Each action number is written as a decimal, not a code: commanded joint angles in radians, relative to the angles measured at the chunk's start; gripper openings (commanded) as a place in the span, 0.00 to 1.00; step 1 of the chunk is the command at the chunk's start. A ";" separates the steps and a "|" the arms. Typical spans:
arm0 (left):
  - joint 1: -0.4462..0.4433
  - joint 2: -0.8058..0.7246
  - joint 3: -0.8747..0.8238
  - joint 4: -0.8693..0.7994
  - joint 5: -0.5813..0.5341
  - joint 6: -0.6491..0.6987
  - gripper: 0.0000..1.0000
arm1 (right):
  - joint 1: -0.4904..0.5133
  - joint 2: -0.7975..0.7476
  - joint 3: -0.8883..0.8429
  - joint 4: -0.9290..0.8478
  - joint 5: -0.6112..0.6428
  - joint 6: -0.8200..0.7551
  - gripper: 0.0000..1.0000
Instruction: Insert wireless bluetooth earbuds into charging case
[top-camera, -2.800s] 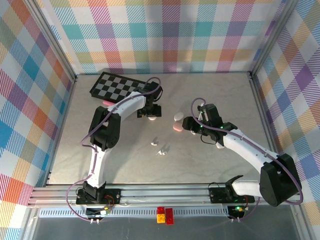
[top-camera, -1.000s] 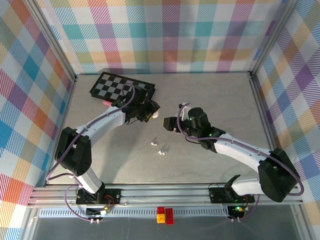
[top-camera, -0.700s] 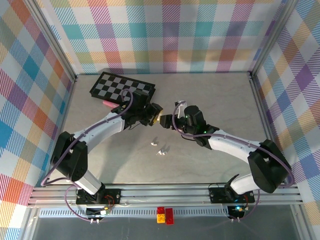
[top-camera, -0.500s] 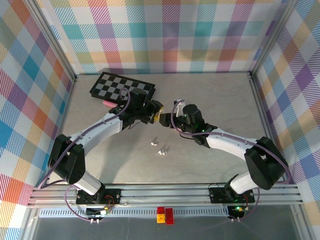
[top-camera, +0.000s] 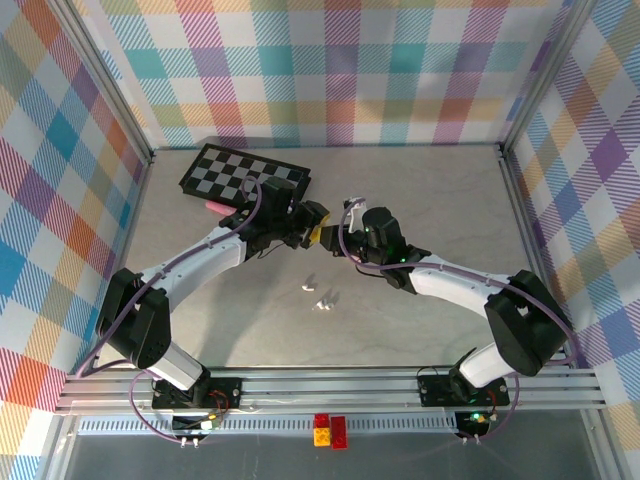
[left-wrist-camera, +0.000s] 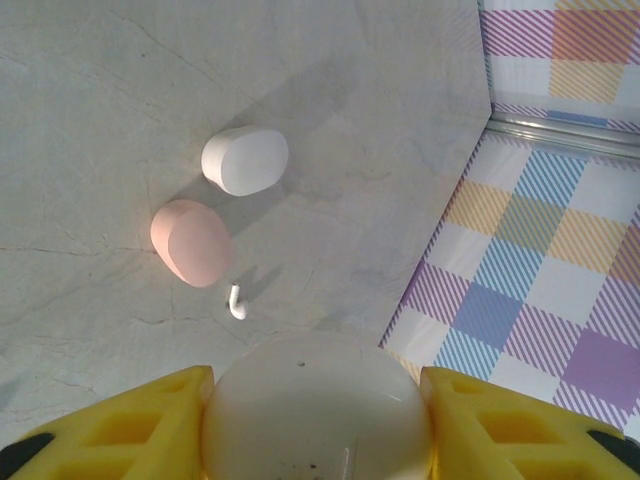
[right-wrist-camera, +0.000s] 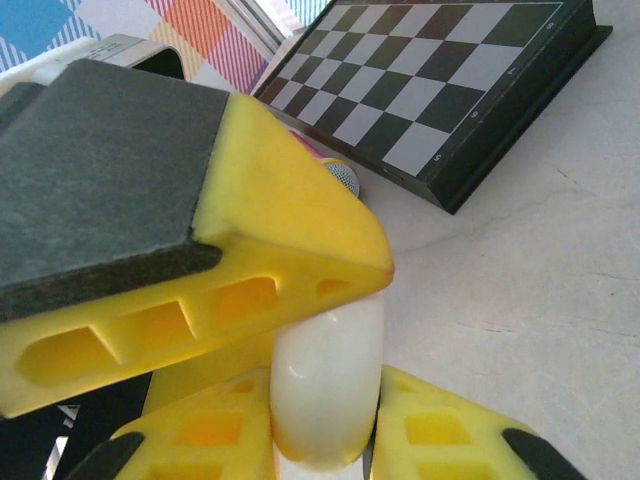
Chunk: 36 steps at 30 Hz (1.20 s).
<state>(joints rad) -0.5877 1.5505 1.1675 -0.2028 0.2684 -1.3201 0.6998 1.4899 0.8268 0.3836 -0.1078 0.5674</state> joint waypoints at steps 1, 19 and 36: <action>-0.010 -0.026 0.015 0.010 0.029 0.013 0.58 | 0.000 -0.009 0.034 0.004 -0.012 -0.030 0.20; -0.006 -0.265 -0.047 0.170 0.073 0.964 1.00 | -0.100 -0.359 -0.053 -0.288 -0.132 -0.262 0.13; -0.006 -0.425 -0.231 0.249 0.577 1.588 0.80 | -0.157 -0.449 0.169 -0.597 -0.582 -0.577 0.14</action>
<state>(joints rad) -0.5896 1.1088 0.9001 0.0071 0.7002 0.1825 0.5480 1.0271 0.9440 -0.1524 -0.5571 0.0715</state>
